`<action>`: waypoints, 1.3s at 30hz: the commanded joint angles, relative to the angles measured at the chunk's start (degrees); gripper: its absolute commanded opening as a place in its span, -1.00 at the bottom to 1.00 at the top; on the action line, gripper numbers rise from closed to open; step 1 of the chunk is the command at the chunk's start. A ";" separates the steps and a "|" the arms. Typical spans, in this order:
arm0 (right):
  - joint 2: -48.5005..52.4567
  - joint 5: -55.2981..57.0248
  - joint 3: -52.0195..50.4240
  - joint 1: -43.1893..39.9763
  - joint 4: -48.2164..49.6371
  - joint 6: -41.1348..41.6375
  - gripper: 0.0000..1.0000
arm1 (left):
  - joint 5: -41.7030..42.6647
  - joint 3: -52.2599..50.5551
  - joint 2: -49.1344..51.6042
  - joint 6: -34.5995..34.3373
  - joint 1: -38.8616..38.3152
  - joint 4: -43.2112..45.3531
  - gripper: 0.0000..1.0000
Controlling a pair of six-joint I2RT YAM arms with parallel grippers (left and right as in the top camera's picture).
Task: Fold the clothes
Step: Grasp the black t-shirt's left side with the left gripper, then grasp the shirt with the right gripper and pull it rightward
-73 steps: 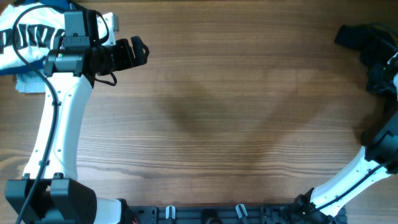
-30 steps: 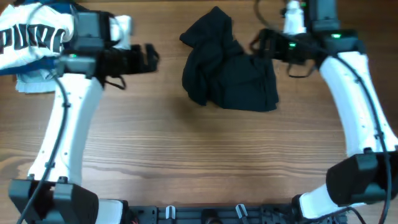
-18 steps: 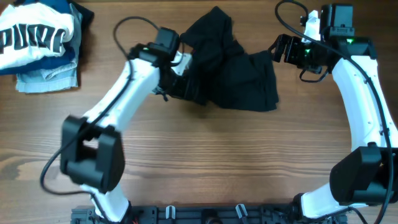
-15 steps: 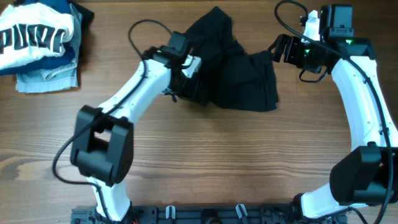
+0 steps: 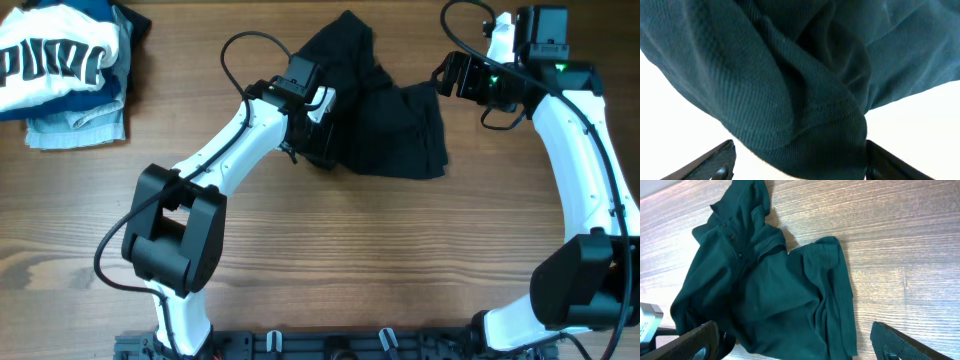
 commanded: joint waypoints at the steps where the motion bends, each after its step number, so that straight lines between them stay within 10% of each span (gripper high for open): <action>1: -0.17 0.59 -0.50 0.20 0.83 -0.76 0.94 | -0.13 -0.02 0.85 -1.25 -0.85 0.02 0.60; 4: -0.13 0.57 -0.50 0.20 1.03 -0.76 0.95 | -0.35 -0.02 1.29 -1.22 -1.31 0.02 0.47; 7: 0.04 0.57 -0.50 0.20 1.03 -0.79 0.95 | -0.35 -0.02 1.29 -1.25 -1.29 0.02 -0.18; 12: 0.39 0.57 -0.63 0.20 0.74 -0.96 0.95 | -0.39 -0.13 2.34 -1.25 -1.62 0.07 -0.16; 16: 0.57 0.55 -1.36 0.22 0.83 -1.01 0.95 | -3.50 -0.11 2.56 -2.82 -1.55 0.09 -0.92; 29: 0.68 1.20 -7.52 1.55 -2.25 -2.23 0.69 | -27.85 11.85 -15.96 -5.51 -0.15 -14.29 -0.92; 39: 1.07 0.74 -19.23 3.28 10.60 -2.23 0.38 | -31.26 11.85 -19.08 -5.51 -0.15 -14.34 -0.92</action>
